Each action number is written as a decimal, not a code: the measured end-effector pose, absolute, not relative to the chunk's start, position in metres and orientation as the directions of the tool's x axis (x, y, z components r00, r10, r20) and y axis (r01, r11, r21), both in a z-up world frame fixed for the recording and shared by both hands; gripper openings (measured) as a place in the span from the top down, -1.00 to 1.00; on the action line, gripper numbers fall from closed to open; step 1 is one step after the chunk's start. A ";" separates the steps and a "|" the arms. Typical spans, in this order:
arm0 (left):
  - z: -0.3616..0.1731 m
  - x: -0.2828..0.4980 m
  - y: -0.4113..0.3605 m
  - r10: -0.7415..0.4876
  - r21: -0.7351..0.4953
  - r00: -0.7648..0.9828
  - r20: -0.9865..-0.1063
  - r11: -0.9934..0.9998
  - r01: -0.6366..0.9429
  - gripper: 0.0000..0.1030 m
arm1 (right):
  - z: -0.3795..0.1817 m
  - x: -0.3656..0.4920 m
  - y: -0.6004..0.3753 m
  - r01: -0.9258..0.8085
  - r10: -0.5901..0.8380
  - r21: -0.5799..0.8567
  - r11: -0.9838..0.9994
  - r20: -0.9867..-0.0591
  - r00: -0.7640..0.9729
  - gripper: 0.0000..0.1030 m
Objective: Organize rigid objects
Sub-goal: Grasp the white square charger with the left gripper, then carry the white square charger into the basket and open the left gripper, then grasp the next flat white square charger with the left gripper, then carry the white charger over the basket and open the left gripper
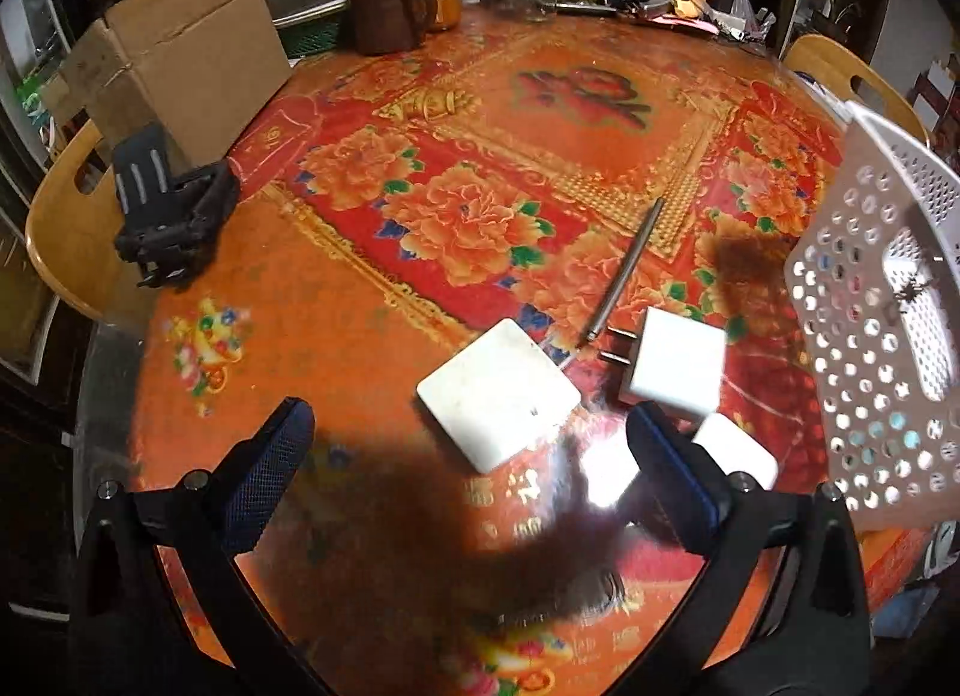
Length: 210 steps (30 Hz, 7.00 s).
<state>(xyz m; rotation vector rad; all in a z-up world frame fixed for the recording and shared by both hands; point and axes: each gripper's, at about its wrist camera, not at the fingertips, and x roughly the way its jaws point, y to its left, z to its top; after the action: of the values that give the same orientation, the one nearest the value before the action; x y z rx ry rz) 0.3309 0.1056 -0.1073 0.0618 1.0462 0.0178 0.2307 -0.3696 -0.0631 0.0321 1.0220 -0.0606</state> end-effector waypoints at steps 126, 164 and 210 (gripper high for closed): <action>-0.027 0.296 0.046 0.009 0.078 0.601 -0.799 0.993 0.089 -1.00 | -0.062 0.234 -0.369 0.045 -0.016 0.009 0.999 -0.850 0.527 0.72; -0.044 0.325 0.036 -0.023 0.016 0.609 -0.793 0.998 0.059 -0.11 | -0.060 0.237 -0.367 0.026 -0.023 -0.011 1.000 -0.855 0.518 0.72; -0.071 0.352 -0.208 0.135 0.360 0.435 -0.890 0.794 0.490 -0.12 | -0.062 0.235 -0.365 0.020 -0.022 -0.013 1.000 -0.857 0.516 0.71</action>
<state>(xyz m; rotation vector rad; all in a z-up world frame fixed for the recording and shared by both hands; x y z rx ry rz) 0.3517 -0.2084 -0.0707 0.6466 1.1184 -0.2408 0.2349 -0.3655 -0.0624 -0.0014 1.0289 -0.0251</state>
